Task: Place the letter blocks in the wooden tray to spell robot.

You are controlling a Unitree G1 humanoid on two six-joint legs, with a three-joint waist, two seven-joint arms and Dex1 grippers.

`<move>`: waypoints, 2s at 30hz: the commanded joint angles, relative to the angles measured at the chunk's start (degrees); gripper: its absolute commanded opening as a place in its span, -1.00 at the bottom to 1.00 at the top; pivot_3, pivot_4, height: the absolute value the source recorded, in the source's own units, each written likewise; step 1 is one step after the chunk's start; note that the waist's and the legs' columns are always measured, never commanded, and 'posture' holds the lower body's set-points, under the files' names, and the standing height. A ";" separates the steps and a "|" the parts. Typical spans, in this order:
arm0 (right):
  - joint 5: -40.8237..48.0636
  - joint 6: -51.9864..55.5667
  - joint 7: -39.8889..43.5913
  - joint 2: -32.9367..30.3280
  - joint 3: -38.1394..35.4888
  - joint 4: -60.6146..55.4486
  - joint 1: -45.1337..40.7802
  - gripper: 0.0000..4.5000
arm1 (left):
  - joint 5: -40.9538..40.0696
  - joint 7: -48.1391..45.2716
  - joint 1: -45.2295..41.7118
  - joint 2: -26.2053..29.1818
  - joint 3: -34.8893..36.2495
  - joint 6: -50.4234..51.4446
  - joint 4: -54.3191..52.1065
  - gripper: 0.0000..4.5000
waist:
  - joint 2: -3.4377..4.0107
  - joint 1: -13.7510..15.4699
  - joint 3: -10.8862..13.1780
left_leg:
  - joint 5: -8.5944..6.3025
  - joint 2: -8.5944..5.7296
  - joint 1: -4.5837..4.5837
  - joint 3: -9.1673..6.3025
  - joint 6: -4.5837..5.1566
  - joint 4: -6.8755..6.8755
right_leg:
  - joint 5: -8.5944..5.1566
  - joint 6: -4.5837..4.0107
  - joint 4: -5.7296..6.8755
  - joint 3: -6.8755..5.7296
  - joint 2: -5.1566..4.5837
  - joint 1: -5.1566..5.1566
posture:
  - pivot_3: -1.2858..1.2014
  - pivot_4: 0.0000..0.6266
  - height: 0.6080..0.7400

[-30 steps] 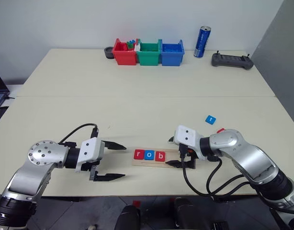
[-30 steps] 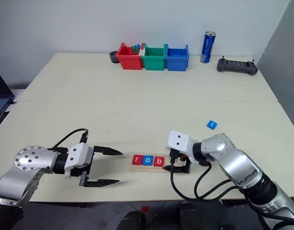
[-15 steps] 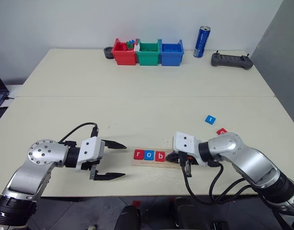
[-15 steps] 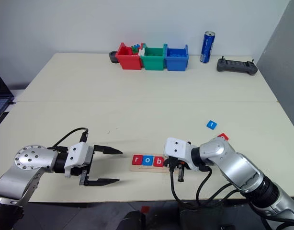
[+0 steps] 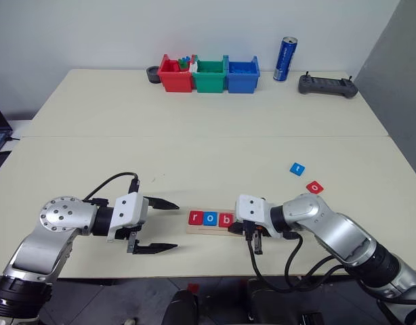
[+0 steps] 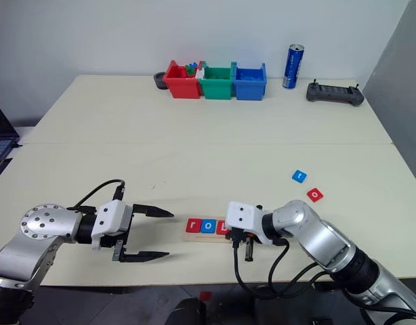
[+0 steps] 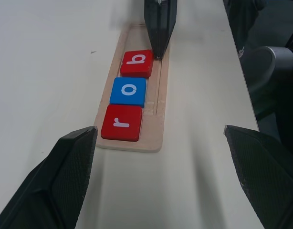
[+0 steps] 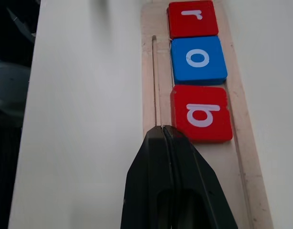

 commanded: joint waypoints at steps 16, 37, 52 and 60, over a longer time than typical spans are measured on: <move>0.17 -2.42 -2.38 3.62 -3.59 2.35 0.63 -0.99 | 0.06 -0.04 -0.08 -0.38 0.33 -1.54 -0.03 1.00 | 0.00 0.00 0.00 | 0.00 0.00 0.00 0.00 0.00 0.01 | 0.00 -0.01 0.01 0.00 0.00 0.00 | 0.03 -0.52 1.00; 0.81 -1.36 -1.72 0.94 -6.17 -0.01 1.36 -0.99 | -0.38 0.48 -0.17 -0.09 0.30 -1.34 -0.37 1.00 | 0.00 0.03 0.00 | 0.00 0.00 0.00 0.00 0.00 0.01 | 0.00 0.00 0.00 0.00 0.00 0.01 | 0.03 -0.52 1.00; -1.68 -2.40 -1.19 3.16 -4.54 3.17 -0.93 -0.99 | -0.36 1.42 -0.63 -0.19 0.51 -0.13 -1.04 1.00 | 0.00 0.02 0.00 | 0.00 0.00 0.00 -0.01 0.00 0.00 | 0.00 -0.01 0.00 -0.01 0.00 0.00 | 0.03 -0.52 1.00; -2.29 -3.77 -0.83 2.93 -5.00 2.95 -0.88 -0.99 | -0.47 1.72 -0.50 -0.48 0.41 -0.10 -1.22 1.00 | 0.00 0.02 0.00 | 0.00 0.00 -0.01 0.00 0.00 0.00 | 0.00 -0.01 0.00 -0.01 -0.01 0.00 | 0.03 -0.52 1.00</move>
